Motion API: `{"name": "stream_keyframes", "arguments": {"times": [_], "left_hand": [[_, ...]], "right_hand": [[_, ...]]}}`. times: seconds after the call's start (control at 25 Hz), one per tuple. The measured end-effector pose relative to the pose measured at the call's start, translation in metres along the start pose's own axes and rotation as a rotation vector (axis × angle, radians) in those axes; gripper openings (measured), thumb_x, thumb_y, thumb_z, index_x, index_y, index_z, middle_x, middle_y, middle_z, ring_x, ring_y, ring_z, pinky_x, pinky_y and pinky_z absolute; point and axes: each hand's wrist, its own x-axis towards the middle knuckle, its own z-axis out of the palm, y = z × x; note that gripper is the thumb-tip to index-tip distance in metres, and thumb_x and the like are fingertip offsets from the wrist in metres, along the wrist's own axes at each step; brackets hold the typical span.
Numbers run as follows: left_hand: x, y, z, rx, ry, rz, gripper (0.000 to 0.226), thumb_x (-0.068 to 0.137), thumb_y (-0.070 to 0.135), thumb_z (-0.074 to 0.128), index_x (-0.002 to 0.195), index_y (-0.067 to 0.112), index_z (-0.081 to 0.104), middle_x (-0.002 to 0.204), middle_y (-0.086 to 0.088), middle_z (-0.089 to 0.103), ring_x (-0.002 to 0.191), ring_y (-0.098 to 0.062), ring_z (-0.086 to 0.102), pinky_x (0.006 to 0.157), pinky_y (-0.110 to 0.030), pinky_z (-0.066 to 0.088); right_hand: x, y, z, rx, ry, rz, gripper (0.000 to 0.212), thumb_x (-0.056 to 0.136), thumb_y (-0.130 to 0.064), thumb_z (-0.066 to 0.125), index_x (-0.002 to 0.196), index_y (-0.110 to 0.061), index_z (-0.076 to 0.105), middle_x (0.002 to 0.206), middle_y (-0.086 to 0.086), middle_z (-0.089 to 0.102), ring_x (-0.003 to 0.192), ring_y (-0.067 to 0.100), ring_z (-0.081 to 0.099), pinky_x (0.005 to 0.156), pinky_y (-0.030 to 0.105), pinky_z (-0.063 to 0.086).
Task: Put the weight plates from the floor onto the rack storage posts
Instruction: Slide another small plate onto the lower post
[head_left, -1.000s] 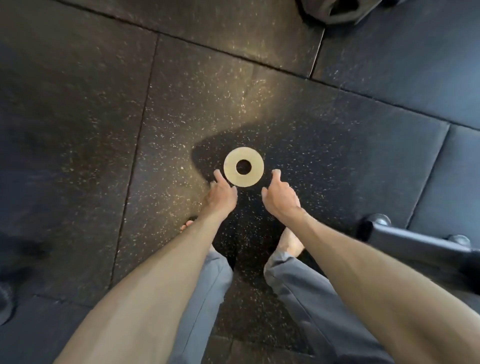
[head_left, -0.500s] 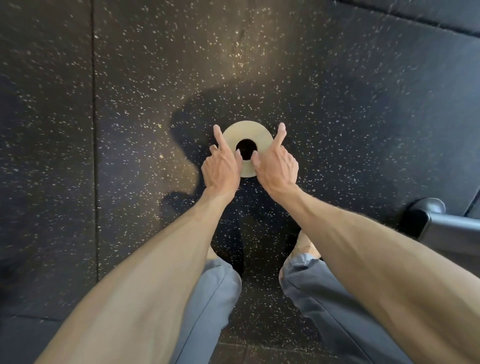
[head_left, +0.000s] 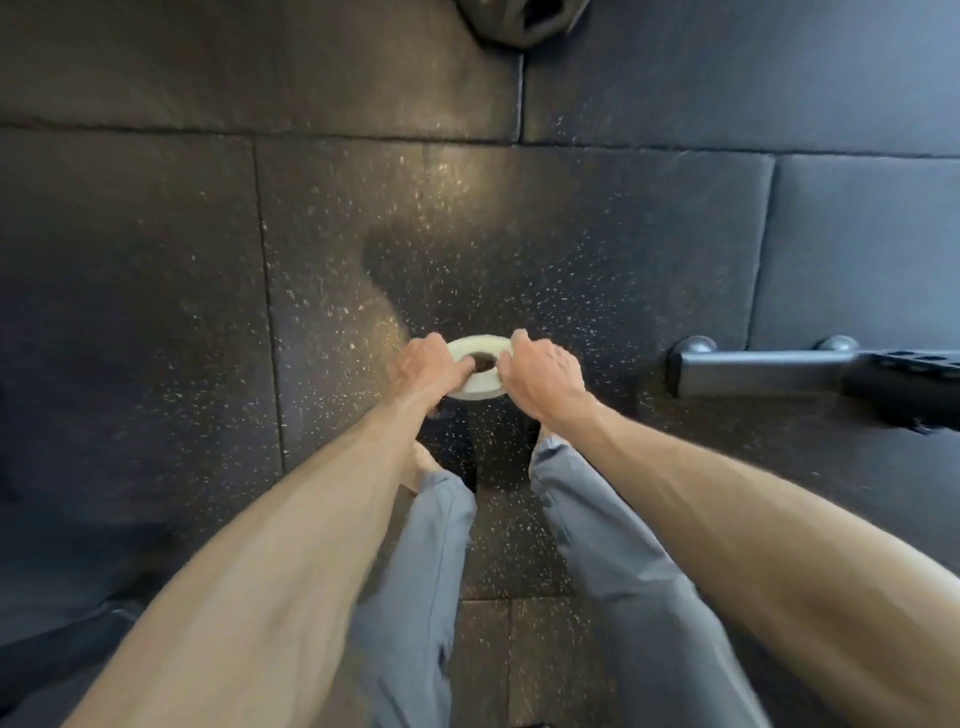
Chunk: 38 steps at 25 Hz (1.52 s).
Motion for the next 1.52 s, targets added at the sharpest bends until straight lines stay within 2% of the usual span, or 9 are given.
{"name": "stream_keyframes", "arguments": {"times": [0.12, 0.28, 0.48, 0.6, 0.68, 0.84, 1.08, 1.32, 1.52], "left_hand": [[-0.073, 0.006, -0.071, 0.118, -0.129, 0.041, 0.043, 0.088, 0.054, 0.059, 0.089, 0.011, 0.06, 0.101, -0.01, 0.069, 0.08, -0.028, 0.061, 0.065, -0.029, 0.043], [-0.161, 0.019, -0.162, 0.248, -0.377, 0.165, 0.05, 0.094, 0.058, 0.048, 0.077, 0.012, 0.054, 0.067, -0.008, 0.055, 0.055, -0.019, 0.051, 0.062, -0.027, 0.041], [-0.24, 0.059, -0.202, 0.433, -0.842, 0.227, 0.037, 0.093, 0.047, 0.039, 0.121, 0.025, 0.047, 0.053, 0.004, 0.036, 0.037, -0.005, 0.023, 0.04, -0.012, 0.019], [-0.298, 0.09, -0.189, 0.459, -0.781, 0.303, 0.042, 0.1, 0.045, 0.034, 0.112, 0.011, 0.055, 0.057, 0.001, 0.043, 0.04, -0.008, 0.032, 0.04, -0.016, 0.024], [-0.34, 0.113, -0.166, 0.463, -0.711, 0.388, 0.069, 0.1, 0.062, 0.022, 0.095, 0.006, 0.061, 0.062, -0.003, 0.05, 0.045, -0.011, 0.04, 0.044, -0.018, 0.031], [-0.407, 0.164, -0.099, 0.558, -0.486, 0.711, 0.088, 0.093, 0.074, 0.008, 0.082, 0.011, 0.068, 0.075, -0.01, 0.069, 0.057, -0.019, 0.061, 0.056, -0.025, 0.051], [-0.492, 0.263, 0.033, 0.824, -0.642, 0.892, 0.048, 0.101, 0.052, 0.043, 0.107, 0.011, 0.066, 0.074, -0.01, 0.075, 0.058, -0.02, 0.072, 0.05, -0.021, 0.049], [-0.584, 0.363, 0.142, 0.974, -0.554, 1.102, 0.041, 0.105, 0.036, 0.043, 0.1, 0.005, 0.068, 0.076, -0.015, 0.075, 0.048, -0.013, 0.067, 0.04, -0.017, 0.04], [-0.653, 0.452, 0.229, 0.995, -0.443, 1.224, 0.032, 0.106, 0.03, 0.041, 0.096, 0.009, 0.063, 0.053, -0.003, 0.068, 0.038, -0.012, 0.062, 0.037, -0.017, 0.037]], "right_hand": [[-0.088, -0.005, -0.073, 0.042, 0.08, -0.229, 0.029, 0.104, -0.035, 0.029, 0.107, -0.018, 0.052, 0.099, 0.005, 0.051, 0.088, 0.025, 0.056, 0.077, 0.044, 0.051], [-0.197, -0.017, -0.141, 0.075, 0.212, -0.348, 0.03, 0.09, -0.022, 0.044, 0.119, -0.017, 0.049, 0.109, 0.003, 0.058, 0.097, 0.023, 0.055, 0.089, 0.041, 0.048], [-0.312, -0.034, -0.165, 0.375, 0.406, -0.116, 0.014, 0.101, -0.022, 0.051, 0.106, -0.02, 0.038, 0.104, 0.006, 0.069, 0.087, 0.027, 0.063, 0.071, 0.038, 0.046], [-0.374, -0.024, -0.16, 0.463, 0.506, 0.042, 0.012, 0.101, -0.017, 0.047, 0.103, -0.02, 0.036, 0.101, 0.008, 0.071, 0.083, 0.031, 0.068, 0.069, 0.042, 0.05], [-0.419, -0.009, -0.15, 0.529, 0.594, 0.161, 0.008, 0.1, -0.014, 0.046, 0.102, -0.017, 0.039, 0.096, 0.007, 0.072, 0.081, 0.029, 0.069, 0.067, 0.039, 0.049], [-0.491, 0.035, -0.115, 0.845, 0.754, 0.469, 0.006, 0.102, -0.021, 0.049, 0.102, -0.015, 0.051, 0.086, 0.005, 0.072, 0.073, 0.023, 0.07, 0.065, 0.045, 0.055], [-0.585, 0.133, -0.061, 1.177, 0.882, 0.879, 0.006, 0.097, -0.024, 0.058, 0.099, -0.018, 0.056, 0.093, 0.009, 0.074, 0.077, 0.024, 0.071, 0.063, 0.04, 0.057], [-0.654, 0.255, -0.027, 1.336, 0.968, 1.037, 0.022, 0.098, -0.027, 0.054, 0.108, -0.007, 0.061, 0.111, 0.021, 0.071, 0.103, 0.037, 0.066, 0.078, 0.039, 0.049], [-0.716, 0.354, -0.023, 1.379, 1.095, 1.09, 0.024, 0.1, -0.024, 0.05, 0.11, -0.005, 0.061, 0.114, 0.021, 0.07, 0.105, 0.038, 0.066, 0.08, 0.04, 0.051]]}}
